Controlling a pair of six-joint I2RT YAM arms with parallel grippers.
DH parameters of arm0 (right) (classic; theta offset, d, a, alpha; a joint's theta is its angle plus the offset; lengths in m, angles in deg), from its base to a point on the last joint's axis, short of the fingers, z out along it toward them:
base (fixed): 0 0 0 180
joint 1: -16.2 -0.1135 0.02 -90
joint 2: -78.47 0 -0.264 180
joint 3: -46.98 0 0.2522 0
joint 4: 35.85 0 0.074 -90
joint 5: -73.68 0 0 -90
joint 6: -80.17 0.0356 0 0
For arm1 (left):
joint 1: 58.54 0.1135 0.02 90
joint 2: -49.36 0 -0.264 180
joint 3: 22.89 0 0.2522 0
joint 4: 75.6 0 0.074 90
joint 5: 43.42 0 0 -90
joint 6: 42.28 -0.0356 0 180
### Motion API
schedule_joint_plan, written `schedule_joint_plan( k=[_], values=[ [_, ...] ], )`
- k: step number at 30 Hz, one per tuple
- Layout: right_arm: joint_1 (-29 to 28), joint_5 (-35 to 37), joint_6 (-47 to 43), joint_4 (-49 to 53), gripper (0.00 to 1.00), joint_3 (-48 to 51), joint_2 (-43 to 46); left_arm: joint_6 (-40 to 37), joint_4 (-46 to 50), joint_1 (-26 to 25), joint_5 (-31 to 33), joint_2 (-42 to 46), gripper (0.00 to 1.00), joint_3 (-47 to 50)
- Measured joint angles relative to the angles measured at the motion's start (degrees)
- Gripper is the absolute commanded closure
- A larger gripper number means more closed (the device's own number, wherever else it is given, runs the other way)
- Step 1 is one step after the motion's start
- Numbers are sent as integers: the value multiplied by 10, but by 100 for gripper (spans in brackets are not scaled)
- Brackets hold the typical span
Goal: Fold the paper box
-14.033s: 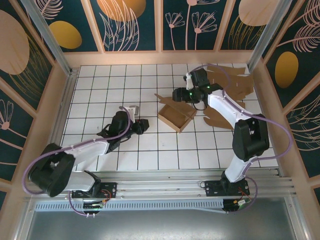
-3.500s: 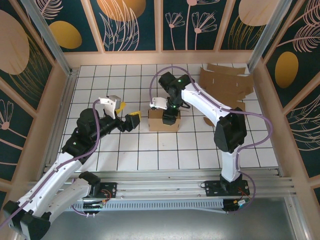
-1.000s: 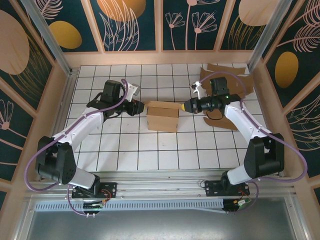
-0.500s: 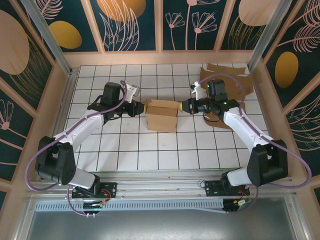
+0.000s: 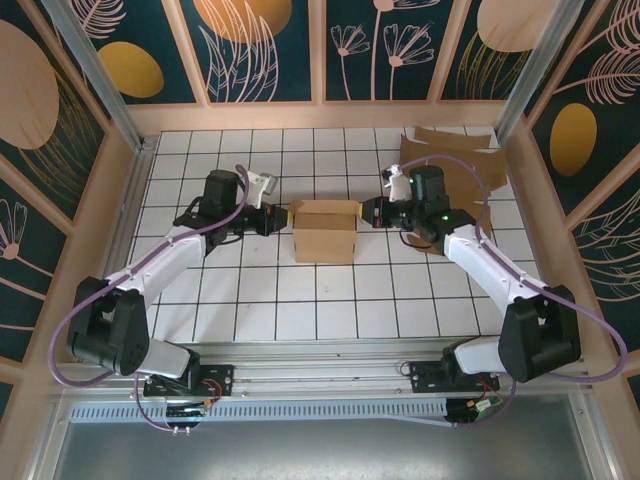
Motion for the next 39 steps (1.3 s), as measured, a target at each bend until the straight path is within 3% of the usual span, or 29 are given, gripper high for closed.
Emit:
schedule_joint_plan(
  k=[17, 39],
  values=[
    [-30, 71, 115, -111, 94, 80, 42, 51, -46, -33, 6, 7, 91, 24],
    [-45, 116, 62, -82, 93, 92, 76, 49, -39, -44, 31, 17, 93, 29]
  ],
)
